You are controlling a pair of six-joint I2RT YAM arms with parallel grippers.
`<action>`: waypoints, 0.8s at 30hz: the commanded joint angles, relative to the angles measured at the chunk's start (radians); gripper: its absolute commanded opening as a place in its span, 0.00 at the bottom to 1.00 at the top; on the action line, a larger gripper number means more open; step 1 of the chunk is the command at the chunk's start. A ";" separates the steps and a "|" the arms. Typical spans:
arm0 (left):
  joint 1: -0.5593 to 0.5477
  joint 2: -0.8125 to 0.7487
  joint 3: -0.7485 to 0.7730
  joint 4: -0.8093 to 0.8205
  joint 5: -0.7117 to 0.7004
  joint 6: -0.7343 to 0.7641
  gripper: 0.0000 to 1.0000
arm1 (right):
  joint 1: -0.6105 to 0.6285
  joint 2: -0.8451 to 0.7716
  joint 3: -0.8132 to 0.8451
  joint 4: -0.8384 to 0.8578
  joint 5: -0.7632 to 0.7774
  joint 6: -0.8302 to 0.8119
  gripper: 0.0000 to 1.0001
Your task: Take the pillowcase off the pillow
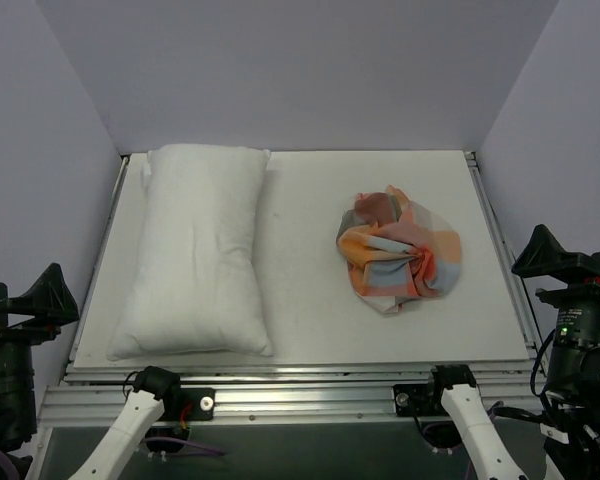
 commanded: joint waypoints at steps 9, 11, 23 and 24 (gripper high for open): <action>-0.028 -0.037 -0.135 -0.059 -0.015 -0.019 0.94 | 0.035 -0.048 -0.102 0.043 0.019 -0.036 1.00; -0.028 -0.040 -0.147 -0.062 -0.008 -0.026 0.94 | 0.038 -0.049 -0.111 0.052 0.021 -0.037 1.00; -0.028 -0.043 -0.198 -0.068 -0.012 -0.052 0.94 | 0.056 -0.069 -0.181 0.100 0.053 -0.045 1.00; -0.028 -0.042 -0.201 -0.065 -0.009 -0.054 0.94 | 0.058 -0.072 -0.188 0.105 0.054 -0.048 1.00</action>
